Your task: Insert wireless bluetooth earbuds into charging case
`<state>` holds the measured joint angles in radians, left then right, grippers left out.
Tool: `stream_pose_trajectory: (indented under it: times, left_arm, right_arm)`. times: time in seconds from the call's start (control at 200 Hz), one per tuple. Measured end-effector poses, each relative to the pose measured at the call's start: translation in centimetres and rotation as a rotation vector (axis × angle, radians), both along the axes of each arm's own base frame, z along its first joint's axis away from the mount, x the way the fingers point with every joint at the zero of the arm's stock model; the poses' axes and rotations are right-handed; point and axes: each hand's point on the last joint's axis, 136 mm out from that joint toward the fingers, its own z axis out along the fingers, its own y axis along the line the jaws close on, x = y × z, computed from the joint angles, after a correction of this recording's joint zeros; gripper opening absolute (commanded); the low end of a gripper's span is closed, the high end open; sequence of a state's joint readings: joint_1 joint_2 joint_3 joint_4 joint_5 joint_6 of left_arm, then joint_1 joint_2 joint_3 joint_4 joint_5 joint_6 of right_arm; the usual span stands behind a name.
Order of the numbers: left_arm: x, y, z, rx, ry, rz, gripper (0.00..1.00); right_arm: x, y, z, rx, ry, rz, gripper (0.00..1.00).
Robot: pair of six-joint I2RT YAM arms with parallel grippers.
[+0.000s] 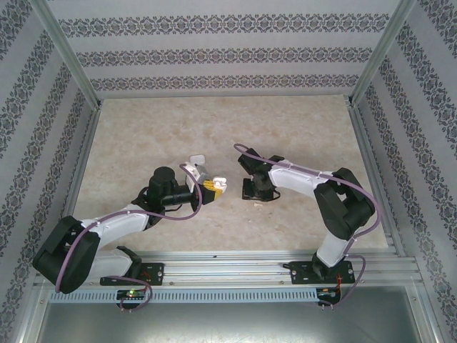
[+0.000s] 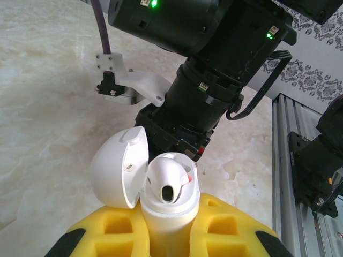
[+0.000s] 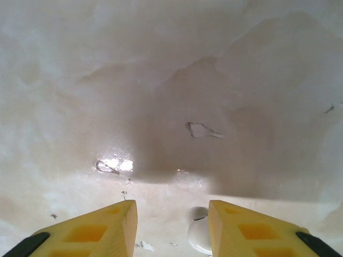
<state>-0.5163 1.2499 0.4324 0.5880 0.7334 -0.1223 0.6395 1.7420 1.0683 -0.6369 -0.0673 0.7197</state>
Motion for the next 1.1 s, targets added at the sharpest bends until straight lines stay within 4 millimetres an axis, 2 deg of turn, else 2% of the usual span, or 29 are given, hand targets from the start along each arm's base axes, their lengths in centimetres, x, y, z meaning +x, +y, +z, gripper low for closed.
stream_pose_trajectory:
  times: [0.36, 0.645, 0.854, 1.099]
  left_arm:
    - [-0.1, 0.1, 0.4, -0.005, -0.009, 0.0, 0.0]
    - [-0.1, 0.1, 0.8, -0.011, -0.018, 0.001, 0.0]
    - [-0.3, 0.2, 1.3, -0.017, -0.029, 0.001, 0.0]
    - [-0.4, 0.3, 1.6, -0.02, -0.035, 0.001, 0.0]
  right_arm:
    - [-1.4, -1.0, -0.9, -0.057, 0.063, 0.071, 0.42]
    - [-2.4, -0.8, -1.2, -0.03, 0.104, 0.074, 0.42]
    - [-2.7, -0.5, -1.0, -0.007, 0.118, 0.07, 0.41]
    - [-3.1, -1.2, -0.6, -0.04, 0.131, 0.043, 0.4]
